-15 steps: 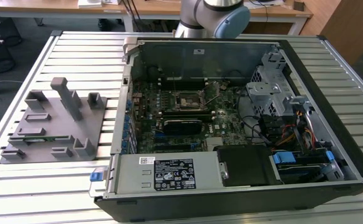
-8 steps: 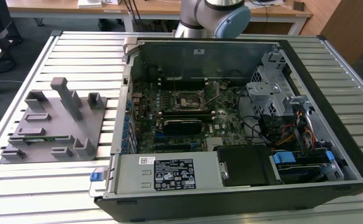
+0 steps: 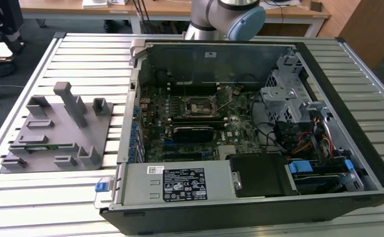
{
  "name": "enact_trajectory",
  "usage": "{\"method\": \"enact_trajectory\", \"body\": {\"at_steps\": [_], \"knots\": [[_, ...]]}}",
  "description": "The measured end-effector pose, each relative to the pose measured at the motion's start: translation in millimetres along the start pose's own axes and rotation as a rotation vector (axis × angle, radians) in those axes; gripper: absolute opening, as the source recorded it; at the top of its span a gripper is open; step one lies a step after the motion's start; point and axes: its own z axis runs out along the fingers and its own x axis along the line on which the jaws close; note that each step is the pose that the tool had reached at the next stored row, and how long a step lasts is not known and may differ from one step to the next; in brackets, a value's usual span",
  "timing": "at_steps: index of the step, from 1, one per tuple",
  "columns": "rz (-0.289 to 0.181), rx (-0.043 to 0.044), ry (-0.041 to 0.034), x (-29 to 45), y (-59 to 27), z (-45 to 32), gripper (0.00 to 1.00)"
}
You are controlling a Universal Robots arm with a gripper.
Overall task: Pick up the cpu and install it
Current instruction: 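Pick up the cpu and move it towards the insertion slot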
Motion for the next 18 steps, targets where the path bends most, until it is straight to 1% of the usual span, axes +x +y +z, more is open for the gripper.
{"method": "enact_trajectory", "body": {"at_steps": [7,18], "knots": [[0.0,-0.0001,0.0,-13.2,0.3,0.2,0.54],[0.0,0.0,0.0,-27.7,0.7,0.4,0.54]]}}
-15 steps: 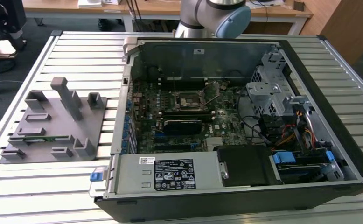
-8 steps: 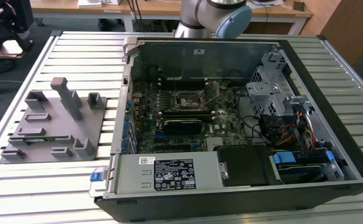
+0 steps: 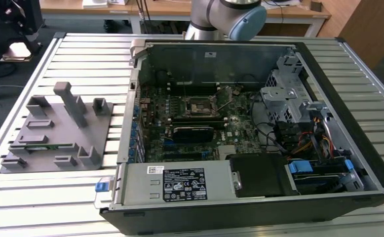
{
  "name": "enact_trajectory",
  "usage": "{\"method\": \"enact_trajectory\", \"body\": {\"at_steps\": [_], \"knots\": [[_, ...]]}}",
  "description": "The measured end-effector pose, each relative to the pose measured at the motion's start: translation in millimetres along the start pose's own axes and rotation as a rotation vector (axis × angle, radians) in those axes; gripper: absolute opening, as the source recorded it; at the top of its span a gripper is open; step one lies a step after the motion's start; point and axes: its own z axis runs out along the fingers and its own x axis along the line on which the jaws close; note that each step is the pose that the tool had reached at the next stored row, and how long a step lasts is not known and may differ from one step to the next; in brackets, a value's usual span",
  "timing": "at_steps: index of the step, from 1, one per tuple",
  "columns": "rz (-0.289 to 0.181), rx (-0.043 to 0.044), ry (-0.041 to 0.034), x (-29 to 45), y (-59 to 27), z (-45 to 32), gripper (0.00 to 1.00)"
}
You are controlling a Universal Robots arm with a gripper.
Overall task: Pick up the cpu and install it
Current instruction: 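Pick up the cpu and move it towards the insertion slot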
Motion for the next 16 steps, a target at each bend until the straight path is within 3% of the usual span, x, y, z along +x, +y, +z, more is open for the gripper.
{"method": "enact_trajectory", "body": {"at_steps": [11,16], "knots": [[0.0,0.0,0.0001,-9.2,0.2,0.1,0.54],[0.0,0.0,0.0,-16.9,0.4,0.3,0.54]]}}
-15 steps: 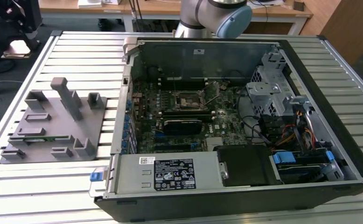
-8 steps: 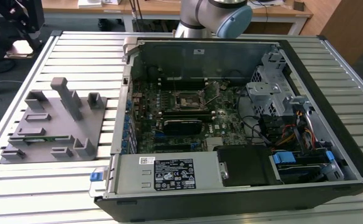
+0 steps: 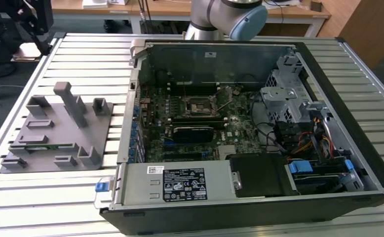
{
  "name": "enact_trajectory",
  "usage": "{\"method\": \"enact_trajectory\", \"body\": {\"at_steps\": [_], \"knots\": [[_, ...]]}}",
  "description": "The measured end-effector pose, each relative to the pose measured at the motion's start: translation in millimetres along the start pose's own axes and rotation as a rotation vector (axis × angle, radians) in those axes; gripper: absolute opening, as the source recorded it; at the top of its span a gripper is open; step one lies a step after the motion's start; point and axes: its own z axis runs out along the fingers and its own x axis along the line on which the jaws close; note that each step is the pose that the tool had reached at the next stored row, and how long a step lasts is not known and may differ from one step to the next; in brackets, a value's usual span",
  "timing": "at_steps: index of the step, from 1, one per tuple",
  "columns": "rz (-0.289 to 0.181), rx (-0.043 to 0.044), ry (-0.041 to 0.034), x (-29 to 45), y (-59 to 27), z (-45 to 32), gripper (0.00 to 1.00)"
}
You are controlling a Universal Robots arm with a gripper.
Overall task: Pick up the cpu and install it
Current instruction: 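Pick up the cpu and move it towards the insertion slot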
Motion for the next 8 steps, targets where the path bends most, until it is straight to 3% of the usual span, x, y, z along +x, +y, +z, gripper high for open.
{"method": "enact_trajectory", "body": {"at_steps": [8], "knots": [[0.0,0.0,0.0,-12.4,0.3,0.2,0.54]]}}
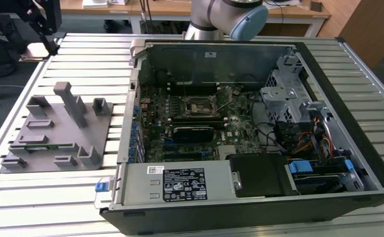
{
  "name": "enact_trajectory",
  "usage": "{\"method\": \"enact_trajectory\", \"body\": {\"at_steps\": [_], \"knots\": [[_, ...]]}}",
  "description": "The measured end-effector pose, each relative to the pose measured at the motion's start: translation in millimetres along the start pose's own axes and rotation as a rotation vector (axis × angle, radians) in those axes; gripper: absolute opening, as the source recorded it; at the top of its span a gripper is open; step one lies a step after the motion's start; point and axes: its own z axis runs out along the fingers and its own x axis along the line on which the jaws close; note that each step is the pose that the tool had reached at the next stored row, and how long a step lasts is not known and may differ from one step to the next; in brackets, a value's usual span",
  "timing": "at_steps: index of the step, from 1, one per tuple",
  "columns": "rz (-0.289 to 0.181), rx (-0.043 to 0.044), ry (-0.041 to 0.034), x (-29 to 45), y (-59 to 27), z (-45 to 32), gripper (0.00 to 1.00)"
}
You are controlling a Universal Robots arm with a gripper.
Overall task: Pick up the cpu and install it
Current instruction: 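Pick up the cpu and move it towards the insertion slot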
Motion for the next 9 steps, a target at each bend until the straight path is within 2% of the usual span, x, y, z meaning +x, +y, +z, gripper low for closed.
{"method": "enact_trajectory", "body": {"at_steps": [9], "knots": [[0.0,0.0,0.0,-12.9,0.3,0.2,0.54]]}}
